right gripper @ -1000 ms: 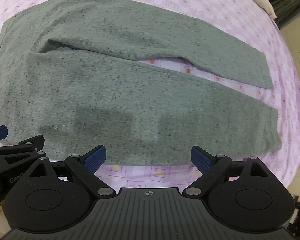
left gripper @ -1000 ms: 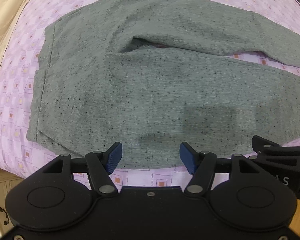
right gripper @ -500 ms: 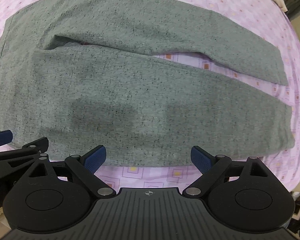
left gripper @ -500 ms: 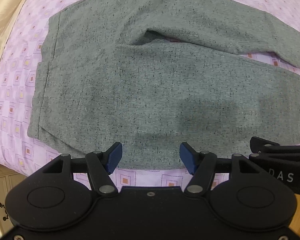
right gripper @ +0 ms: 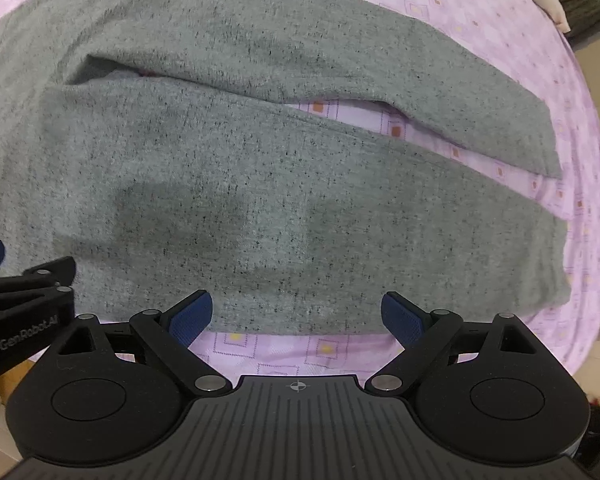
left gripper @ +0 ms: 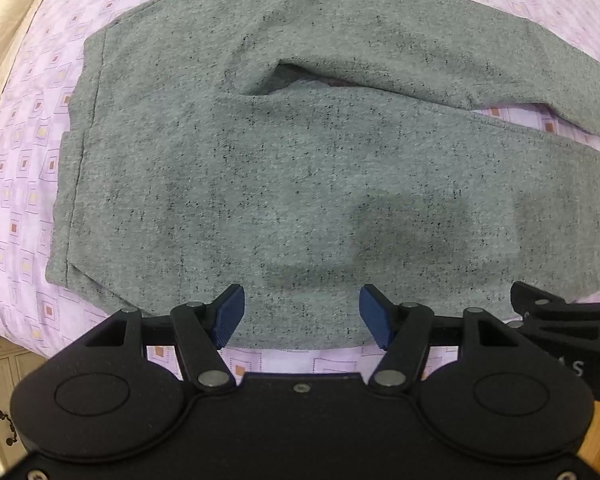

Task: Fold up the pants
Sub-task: 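Move both grippers open over the grey sweatpants toward the leg hems, then close the right gripper on the grey pant leg hem and lift it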

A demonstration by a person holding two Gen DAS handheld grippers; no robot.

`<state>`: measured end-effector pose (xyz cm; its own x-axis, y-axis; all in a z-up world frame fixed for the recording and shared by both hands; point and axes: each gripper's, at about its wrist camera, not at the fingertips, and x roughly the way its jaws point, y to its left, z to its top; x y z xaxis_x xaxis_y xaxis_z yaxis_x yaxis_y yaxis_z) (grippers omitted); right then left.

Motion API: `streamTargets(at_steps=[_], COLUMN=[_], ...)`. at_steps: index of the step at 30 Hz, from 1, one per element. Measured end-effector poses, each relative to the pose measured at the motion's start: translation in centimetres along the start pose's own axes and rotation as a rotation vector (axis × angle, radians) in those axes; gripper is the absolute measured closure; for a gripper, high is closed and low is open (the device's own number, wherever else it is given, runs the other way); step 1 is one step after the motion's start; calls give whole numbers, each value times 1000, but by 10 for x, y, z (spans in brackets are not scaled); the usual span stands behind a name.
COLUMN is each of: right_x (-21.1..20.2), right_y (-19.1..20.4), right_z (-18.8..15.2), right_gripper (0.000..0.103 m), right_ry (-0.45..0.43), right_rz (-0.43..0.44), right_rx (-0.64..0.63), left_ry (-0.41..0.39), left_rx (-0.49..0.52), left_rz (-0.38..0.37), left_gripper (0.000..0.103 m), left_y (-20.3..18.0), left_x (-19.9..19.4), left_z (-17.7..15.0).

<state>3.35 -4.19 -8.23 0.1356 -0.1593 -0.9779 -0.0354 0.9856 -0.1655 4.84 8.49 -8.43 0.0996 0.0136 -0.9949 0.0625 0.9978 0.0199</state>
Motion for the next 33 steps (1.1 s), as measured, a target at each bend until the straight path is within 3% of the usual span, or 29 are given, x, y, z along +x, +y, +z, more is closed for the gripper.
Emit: streamTargets(at_steps=[4, 6, 8, 11, 13, 15, 21, 24, 30, 33], right_x=[0, 4, 10, 18, 26, 33, 59, 74, 97, 114], right_y=[-19, -36, -60, -106, -146, -189, -313, -359, -398, -408], right_z=[-12, -19, -22, -28, -34, -41, -70, -88, -117, -120], right_gripper=[12, 19, 24, 24, 29, 40, 40, 40, 40, 40], right_ry=[-54, -50, -57, -74, -83, -99, -118, -119, -123, -127], right_rz=[38, 69, 103, 99, 68, 42, -108, -120, -80, -18], right_rx=[48, 80, 111, 177, 229, 283, 395, 418, 412, 430], left_ry=[1, -2, -3, -4, -2, -5, -16, -17, 1, 11], left_rx=[-7, -5, -2, -2, -1, 10, 26, 42, 55, 51], left_rz=[-2, 6, 15, 32, 43, 47, 54, 61, 93, 109], left_gripper=[36, 36, 36, 36, 36, 36, 36, 36, 36, 36], left_y=[-9, -17, -26, -43, -58, -75, -131, -155, -189, -200], left_x=[0, -1, -1, -2, -4, -6, -11, -12, -12, -10], left_z=[1, 2, 3, 4, 4, 5, 7, 6, 2, 2])
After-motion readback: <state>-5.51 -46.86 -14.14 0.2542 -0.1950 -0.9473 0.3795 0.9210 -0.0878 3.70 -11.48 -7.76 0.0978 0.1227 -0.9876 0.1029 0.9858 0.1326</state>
